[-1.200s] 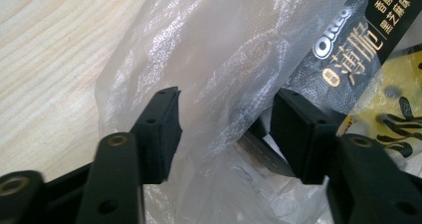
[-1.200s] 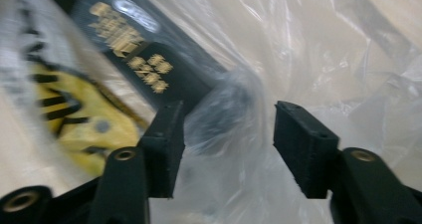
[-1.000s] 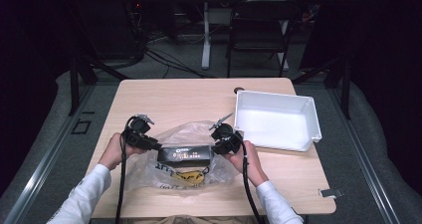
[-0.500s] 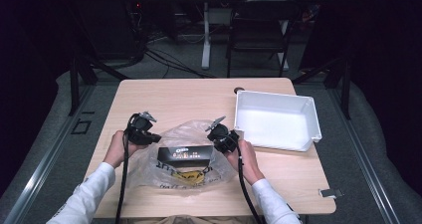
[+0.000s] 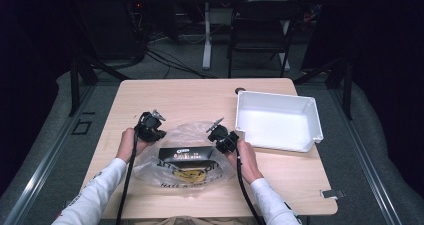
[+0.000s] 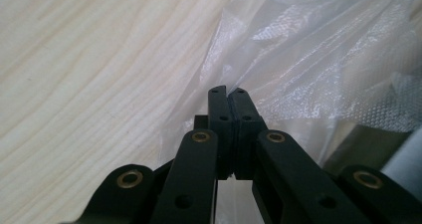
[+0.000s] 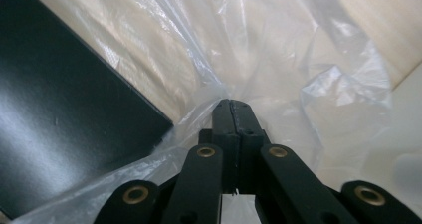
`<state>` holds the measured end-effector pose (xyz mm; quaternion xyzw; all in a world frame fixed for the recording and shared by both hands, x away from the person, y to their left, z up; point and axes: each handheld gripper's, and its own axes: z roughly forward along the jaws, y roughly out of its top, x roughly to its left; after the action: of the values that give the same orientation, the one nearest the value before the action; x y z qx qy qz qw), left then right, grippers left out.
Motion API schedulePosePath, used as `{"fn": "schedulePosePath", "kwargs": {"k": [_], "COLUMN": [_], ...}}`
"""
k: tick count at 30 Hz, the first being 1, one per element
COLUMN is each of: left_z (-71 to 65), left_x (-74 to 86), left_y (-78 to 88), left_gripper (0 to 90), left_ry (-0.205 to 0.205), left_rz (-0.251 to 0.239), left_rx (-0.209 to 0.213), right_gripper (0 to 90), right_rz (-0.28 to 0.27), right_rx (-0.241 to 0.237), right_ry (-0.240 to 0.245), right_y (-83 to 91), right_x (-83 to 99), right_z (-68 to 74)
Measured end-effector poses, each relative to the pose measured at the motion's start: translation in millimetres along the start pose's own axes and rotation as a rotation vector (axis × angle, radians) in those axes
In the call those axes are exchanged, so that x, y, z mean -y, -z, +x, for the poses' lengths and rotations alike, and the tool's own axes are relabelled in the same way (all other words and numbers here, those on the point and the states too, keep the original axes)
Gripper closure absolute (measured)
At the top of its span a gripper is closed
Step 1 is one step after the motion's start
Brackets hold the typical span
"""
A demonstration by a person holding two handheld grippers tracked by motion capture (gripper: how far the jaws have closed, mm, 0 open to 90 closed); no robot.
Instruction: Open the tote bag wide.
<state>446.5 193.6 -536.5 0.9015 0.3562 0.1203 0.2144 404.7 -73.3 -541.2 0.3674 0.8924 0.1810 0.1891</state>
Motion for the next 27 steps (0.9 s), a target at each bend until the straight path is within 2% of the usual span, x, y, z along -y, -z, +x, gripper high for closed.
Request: {"fn": "schedulePosePath", "kwargs": {"k": [5,9,10,13,15,17,19,20,24,27], "left_z": [-3.2,-7.7,-8.8,-10.4,-10.0,-8.2,-5.2,-2.6,7.4,14.8], "left_x": [-2.4,-4.2,-5.0,-5.9,-5.6,-4.6,-2.7,-0.9,5.7,9.3], "left_y": [-9.8,-14.2,-15.0,-16.6,-16.3,-13.3,-7.6,-2.7,9.6,14.9], "left_gripper": [90.0,90.0,90.0,88.5,82.9,72.9,62.4,59.5,50.6,43.7], "left_ry": [-0.029,-0.057,-0.063,-0.083,-0.09,-0.086,-0.061,-0.054,-0.017,0.019], "left_rz": [0.047,0.053,0.052,0.059,0.073,0.082,0.077,0.069,0.052,0.043], "left_rx": [-0.026,-0.053,-0.058,-0.05,-0.025,-0.001,0.021,0.036,0.048,0.067], "right_gripper": [90.0,90.0,90.0,90.0,90.0,89.5,87.9,87.7,85.9,84.2], "right_rz": [0.035,0.037,0.051,0.07,0.078,0.077,0.083,0.077,0.072,0.087], "right_rx": [-0.009,-0.009,-0.011,-0.014,-0.025,-0.043,-0.056,-0.06,-0.089,-0.12], "right_ry": [0.023,0.037,0.057,0.076,0.093,0.1,0.114,0.114,0.126,0.129], "right_y": [-3.7,-5.0,-4.1,-3.2,-2.2,0.2,3.1,3.6,6.3,6.8], "right_x": [0.8,2.9,2.9,5.2,7.6,11.3,13.6,14.5,18.0,19.6], "right_z": [2.7,6.2,5.4,5.4,5.1,5.1,5.4,6.2,9.3,8.8]}}
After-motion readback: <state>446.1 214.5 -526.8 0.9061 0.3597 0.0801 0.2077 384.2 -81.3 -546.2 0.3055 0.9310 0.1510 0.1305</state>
